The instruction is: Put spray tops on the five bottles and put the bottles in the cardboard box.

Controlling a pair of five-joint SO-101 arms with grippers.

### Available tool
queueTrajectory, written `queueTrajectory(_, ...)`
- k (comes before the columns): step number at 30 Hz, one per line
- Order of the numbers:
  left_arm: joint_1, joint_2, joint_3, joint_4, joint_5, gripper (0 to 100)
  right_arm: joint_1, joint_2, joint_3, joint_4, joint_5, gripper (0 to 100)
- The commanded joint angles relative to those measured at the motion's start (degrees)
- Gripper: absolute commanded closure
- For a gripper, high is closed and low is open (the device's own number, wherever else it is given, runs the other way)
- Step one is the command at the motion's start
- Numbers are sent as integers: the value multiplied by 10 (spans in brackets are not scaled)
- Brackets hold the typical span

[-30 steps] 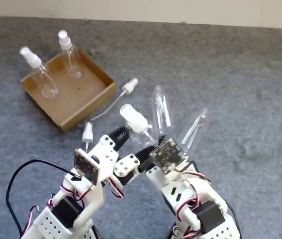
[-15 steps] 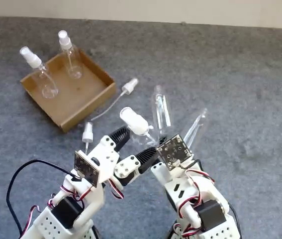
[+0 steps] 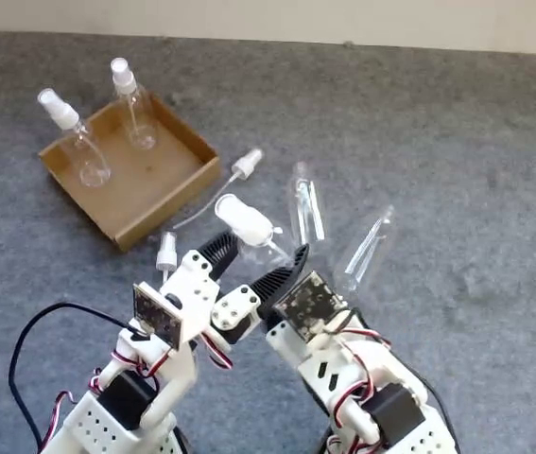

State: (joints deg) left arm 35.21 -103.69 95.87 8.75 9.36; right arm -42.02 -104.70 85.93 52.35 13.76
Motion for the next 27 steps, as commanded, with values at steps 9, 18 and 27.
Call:
queueTrajectory(9, 7, -5, 12, -42, -1, 938, -20, -8, -133, -15, 4, 988)
queueTrajectory(18, 30, -5, 12, -41, -1, 938, -19, -8, -145, -15, 4, 988)
queueTrajectory(27, 31, -5, 12, -40, -1, 938, -15, -8, -139, -15, 4, 988)
